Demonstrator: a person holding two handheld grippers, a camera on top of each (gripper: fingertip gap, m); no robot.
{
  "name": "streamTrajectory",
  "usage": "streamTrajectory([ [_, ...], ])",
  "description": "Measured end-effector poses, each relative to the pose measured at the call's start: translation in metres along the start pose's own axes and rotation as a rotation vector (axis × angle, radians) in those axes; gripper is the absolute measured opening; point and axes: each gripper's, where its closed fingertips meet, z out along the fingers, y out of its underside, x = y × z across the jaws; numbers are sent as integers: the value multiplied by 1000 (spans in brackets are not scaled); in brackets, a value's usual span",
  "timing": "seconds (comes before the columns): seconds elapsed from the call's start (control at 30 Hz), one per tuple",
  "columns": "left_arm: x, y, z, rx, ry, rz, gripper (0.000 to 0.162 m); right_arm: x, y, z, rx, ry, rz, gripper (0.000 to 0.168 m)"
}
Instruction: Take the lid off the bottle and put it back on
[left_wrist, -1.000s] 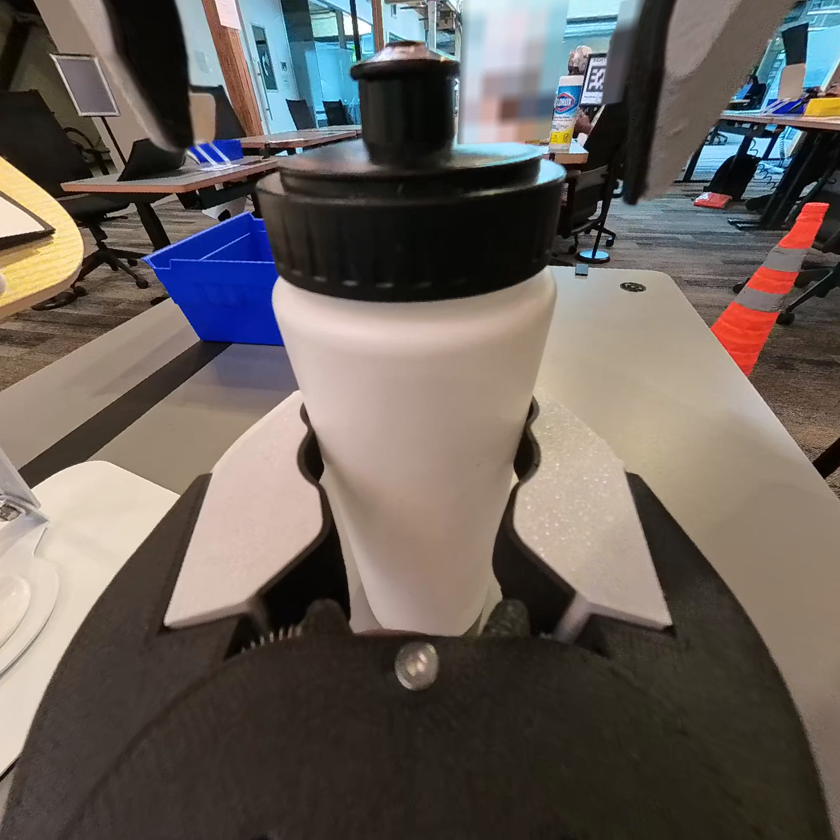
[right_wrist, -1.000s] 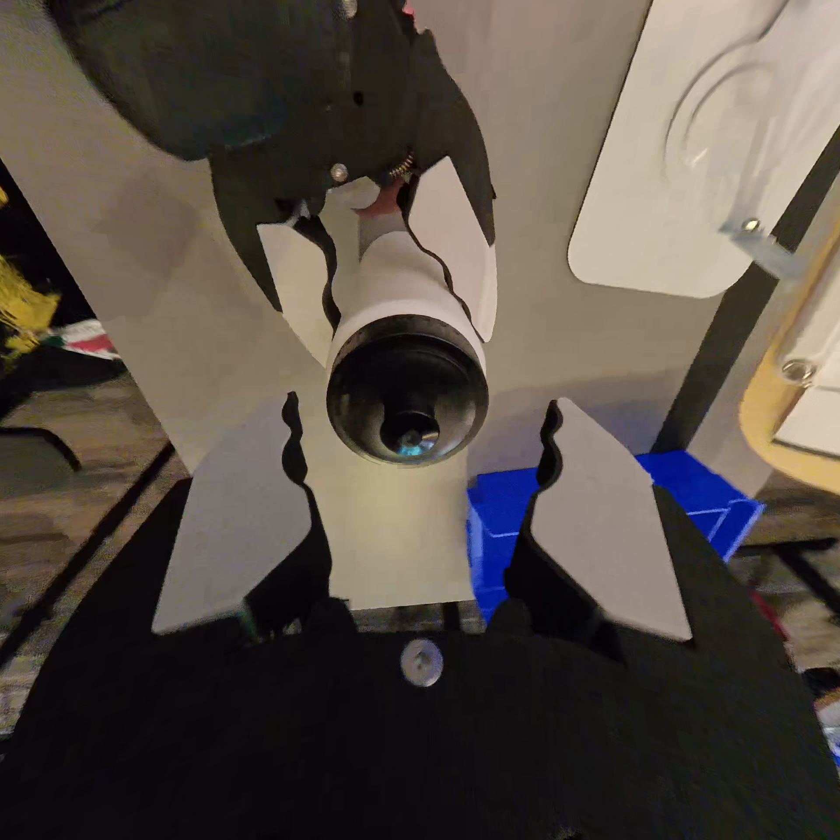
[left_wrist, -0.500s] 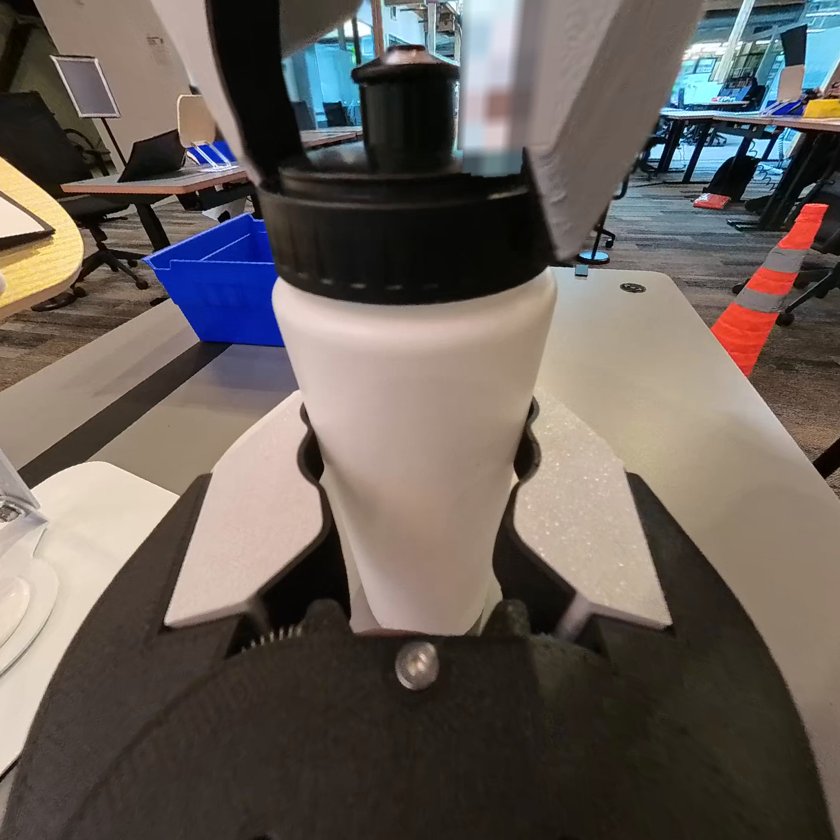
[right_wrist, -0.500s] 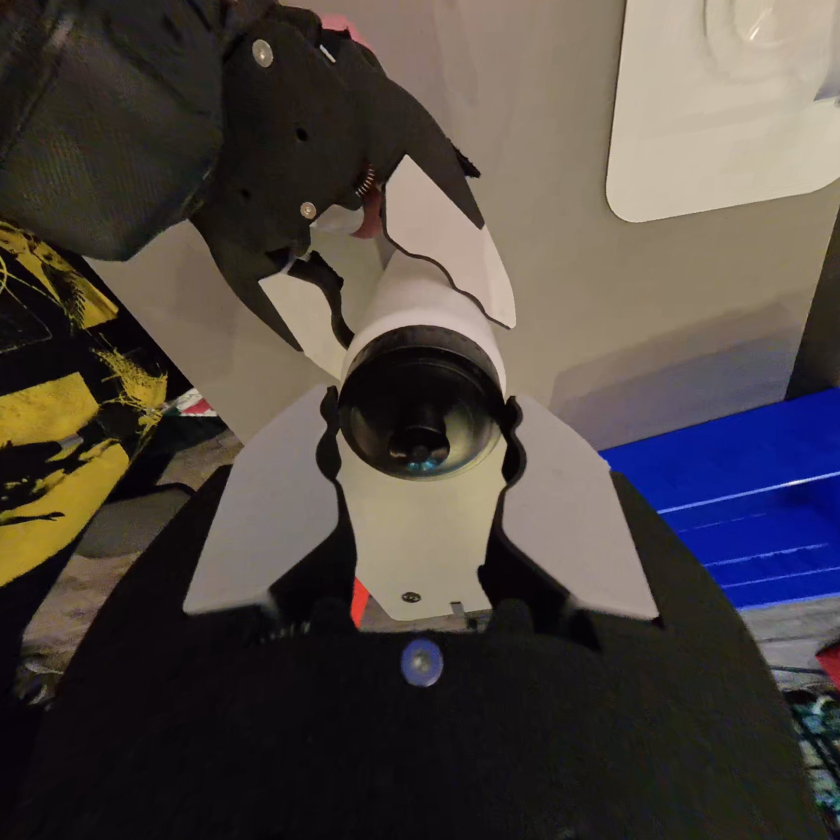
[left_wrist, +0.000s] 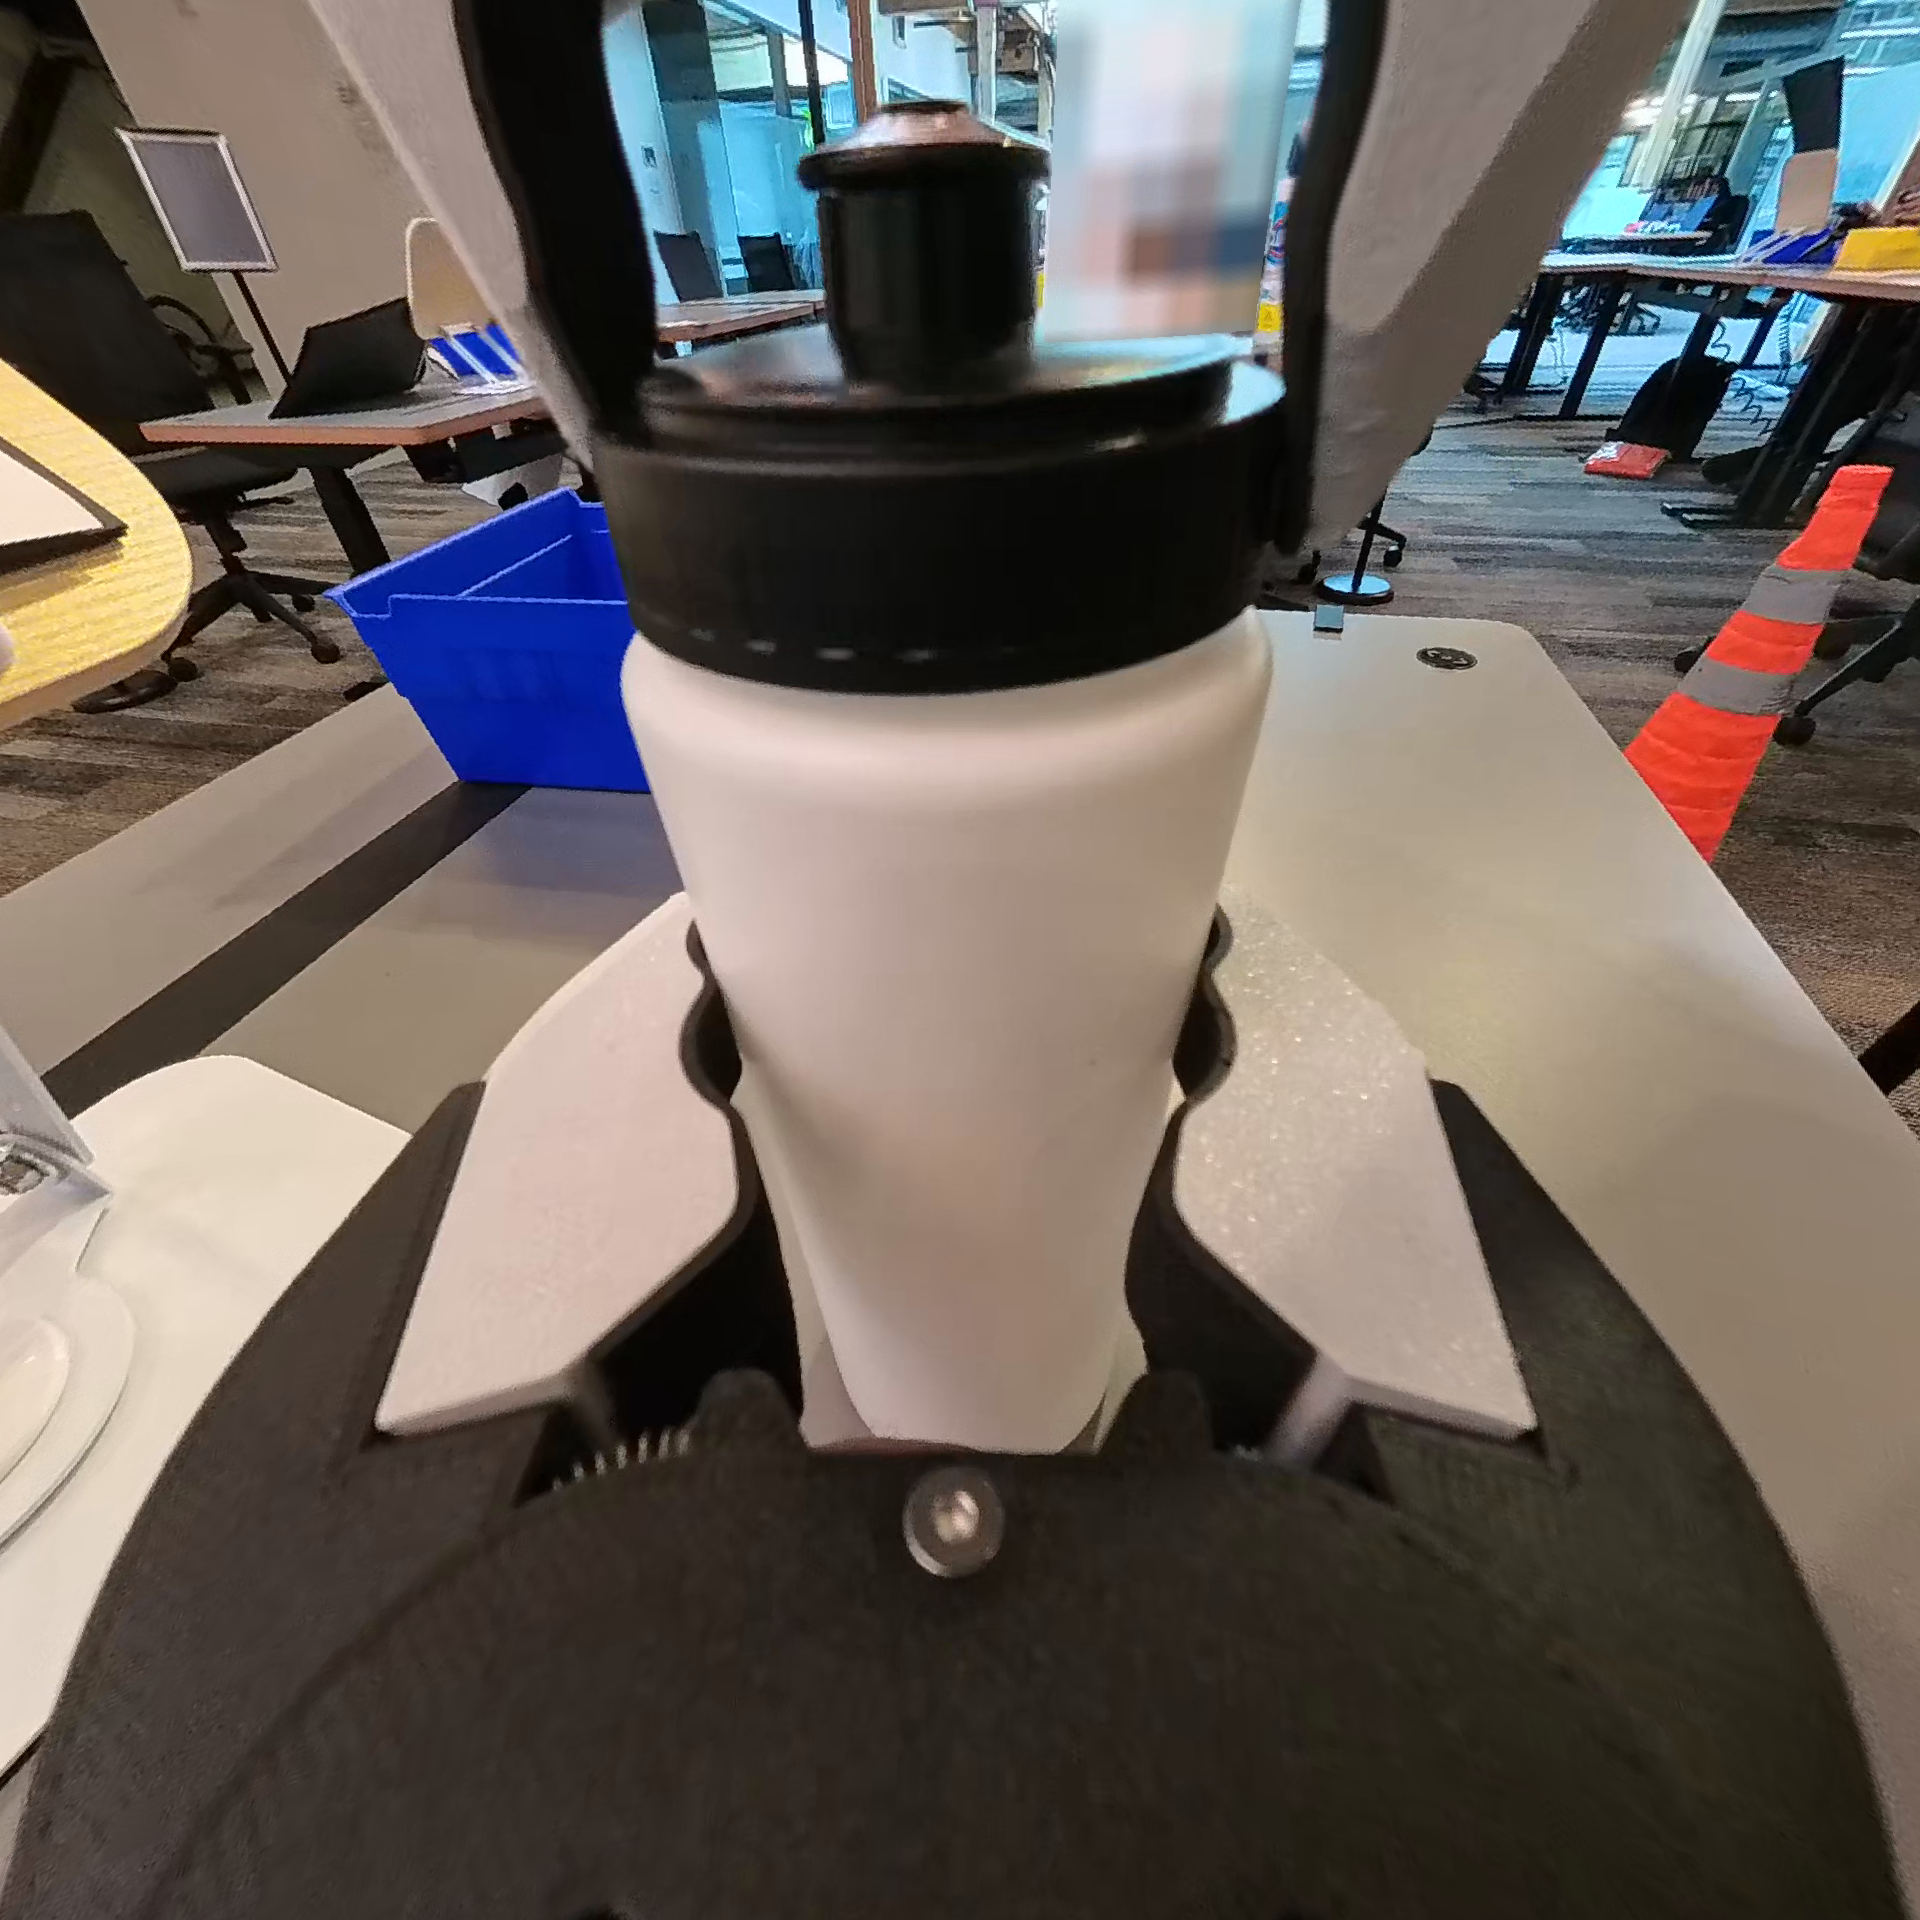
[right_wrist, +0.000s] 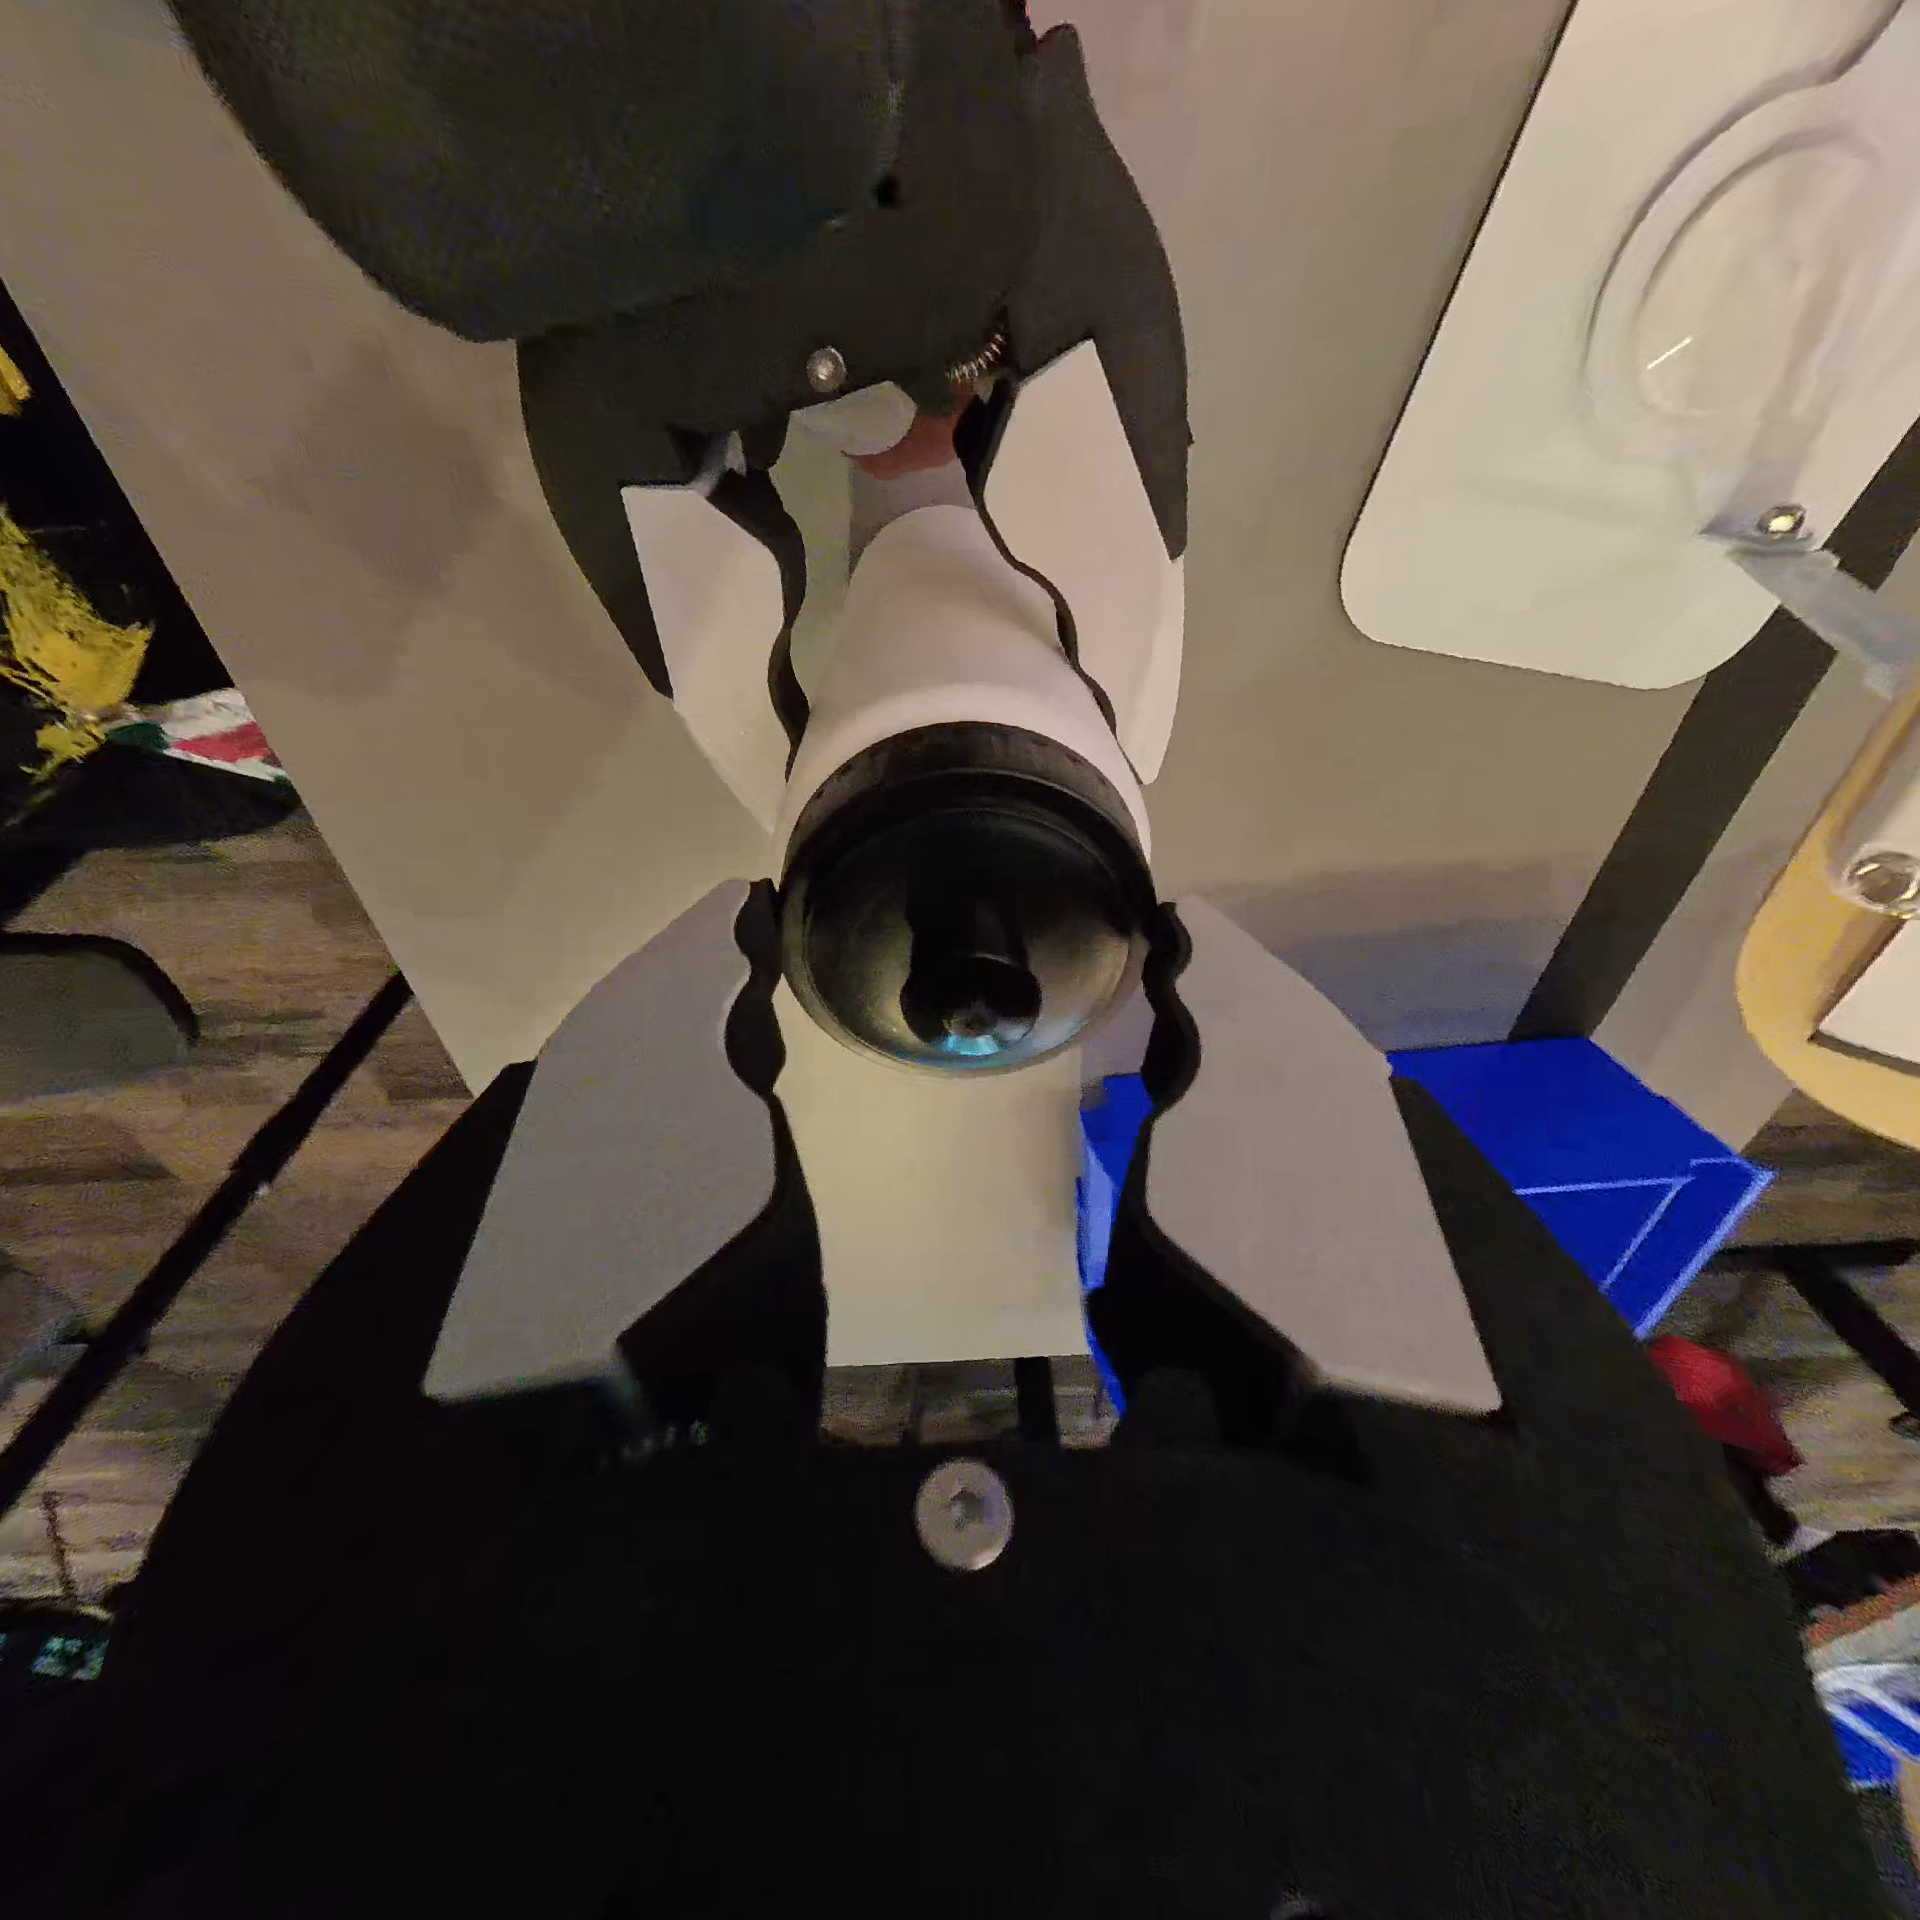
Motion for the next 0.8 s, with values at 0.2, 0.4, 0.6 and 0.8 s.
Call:
streamTrajectory([
  [0.2, 0, 0, 0, 0, -3, 0, 84, 1, -1, 0, -3, -39, 291, 69],
  [0.4, 0, 0, 0, 1, -2, -1, 84, 1, -4, -7, 25, 2, -25, 78],
  [0.6, 0, 0, 0, 1, -1, -2, 84, -1, -2, -7, 15, 17, -97, 64],
  [0.8, 0, 0, 0, 3, -1, -1, 84, 1, -5, -6, 21, -20, 306, 64],
])
